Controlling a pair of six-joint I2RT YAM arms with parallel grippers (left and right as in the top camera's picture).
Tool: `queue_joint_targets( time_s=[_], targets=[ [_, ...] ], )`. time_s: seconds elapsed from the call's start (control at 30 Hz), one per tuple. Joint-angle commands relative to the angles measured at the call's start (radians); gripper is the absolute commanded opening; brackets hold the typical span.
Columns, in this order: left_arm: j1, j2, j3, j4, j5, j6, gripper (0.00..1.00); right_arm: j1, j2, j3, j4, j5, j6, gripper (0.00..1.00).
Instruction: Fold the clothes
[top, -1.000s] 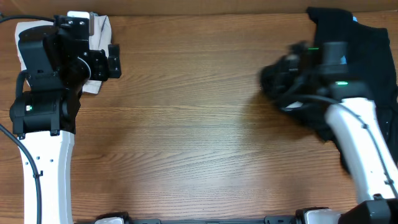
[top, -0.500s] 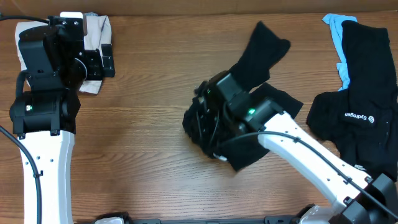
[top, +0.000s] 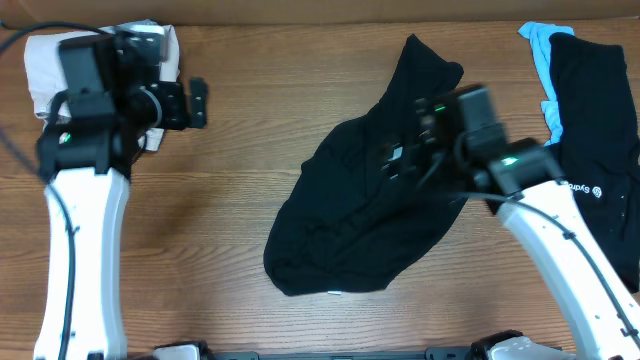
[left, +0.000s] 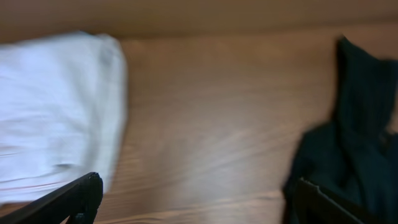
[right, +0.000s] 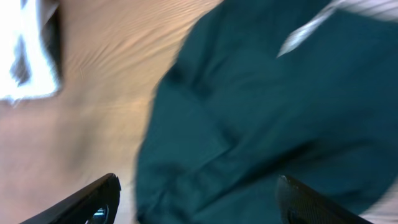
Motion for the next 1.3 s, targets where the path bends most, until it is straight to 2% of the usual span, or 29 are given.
queue_joint_targets(
  time_s=[0.0,0.23,0.43,0.63,0.87,1.0,1.13,1.27],
  targets=[
    [-0.082,0.109,0.02,-0.006,0.151,0.073,0.98,-0.088,0.03,0.018,0.0,0.111,-0.056,0.84],
    [-0.327,0.282,0.02,-0.006,0.156,0.259,0.97,-0.23,0.095,0.016,-0.008,0.111,-0.081,0.84],
    [-0.518,0.385,0.02,-0.021,0.027,0.277,0.91,-0.322,0.109,0.015,-0.016,0.11,-0.102,0.84],
    [-0.632,0.411,0.02,-0.044,-0.116,0.276,0.83,-0.394,0.109,0.014,-0.039,0.103,-0.132,0.85],
    [-0.666,0.471,0.017,-0.011,-0.285,0.235,0.79,-0.415,0.109,0.014,-0.046,0.103,-0.132,0.85],
    [-0.611,0.499,0.017,0.033,-0.285,0.165,0.84,-0.415,0.109,0.012,-0.046,0.103,-0.133,0.85],
    [-0.568,0.499,0.017,0.074,-0.283,0.153,0.89,-0.415,0.109,0.008,-0.045,0.103,-0.132,0.85],
    [-0.547,0.509,0.017,0.108,-0.216,0.188,0.86,-0.415,0.109,0.008,-0.045,0.103,-0.132,0.85]
  ],
)
